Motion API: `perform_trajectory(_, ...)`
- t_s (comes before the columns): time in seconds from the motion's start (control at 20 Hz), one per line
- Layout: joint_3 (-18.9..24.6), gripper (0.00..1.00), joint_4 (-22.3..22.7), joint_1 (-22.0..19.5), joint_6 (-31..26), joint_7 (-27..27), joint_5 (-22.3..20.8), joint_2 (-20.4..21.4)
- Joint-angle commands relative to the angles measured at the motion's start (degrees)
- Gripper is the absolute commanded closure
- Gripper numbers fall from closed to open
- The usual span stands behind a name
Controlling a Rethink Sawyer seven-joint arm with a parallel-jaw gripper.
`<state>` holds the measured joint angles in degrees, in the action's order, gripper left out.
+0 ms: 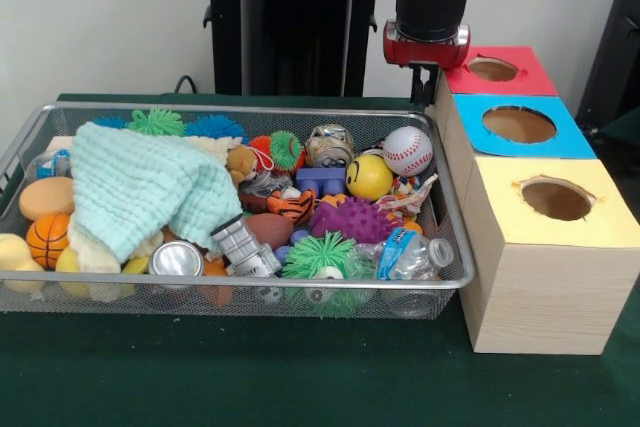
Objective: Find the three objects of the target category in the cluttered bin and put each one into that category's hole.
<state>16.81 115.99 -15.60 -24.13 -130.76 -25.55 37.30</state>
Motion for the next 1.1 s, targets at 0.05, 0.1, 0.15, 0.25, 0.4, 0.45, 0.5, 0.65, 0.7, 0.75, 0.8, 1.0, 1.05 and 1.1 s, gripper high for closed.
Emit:
perform_trajectory(0.05,1.1,1.00,-6.3,0.8,-1.5,1.0,-1.2,-2.4)
perform_trajectory(0.1,1.5,1.00,-6.7,0.4,-2.1,1.5,-0.8,-2.2)
perform_trajectory(0.15,2.0,1.00,-7.1,-0.1,-2.5,1.9,-0.5,-2.4)
perform_trajectory(0.25,2.6,1.00,-7.8,-0.8,-2.4,2.2,0.0,-2.8)
perform_trajectory(0.4,2.0,1.00,-9.4,-0.5,-1.8,1.3,0.2,-3.4)
perform_trajectory(0.45,2.1,1.00,-10.2,-0.6,-2.0,1.5,0.2,-3.8)
perform_trajectory(0.5,2.1,1.00,-11.0,-0.7,-2.2,1.8,0.2,-4.2)
perform_trajectory(0.65,1.9,1.00,-12.7,-0.8,-1.3,1.0,0.6,-5.7)
perform_trajectory(0.7,1.8,1.00,-13.2,-0.7,-1.2,0.8,0.7,-6.1)
perform_trajectory(0.75,1.6,1.00,-13.6,-0.5,-0.9,0.3,0.8,-6.4)
perform_trajectory(0.8,1.1,1.00,-14.2,-0.1,-1.0,0.1,0.5,-6.4)
perform_trajectory(1.0,1.3,1.00,-16.1,-0.6,-2.8,1.4,0.4,-7.5)
perform_trajectory(1.05,1.6,1.00,-16.5,-1.0,-3.3,1.9,0.5,-7.7)
perform_trajectory(1.1,2.0,1.00,-16.8,-1.4,-3.8,2.4,0.6,-8.0)
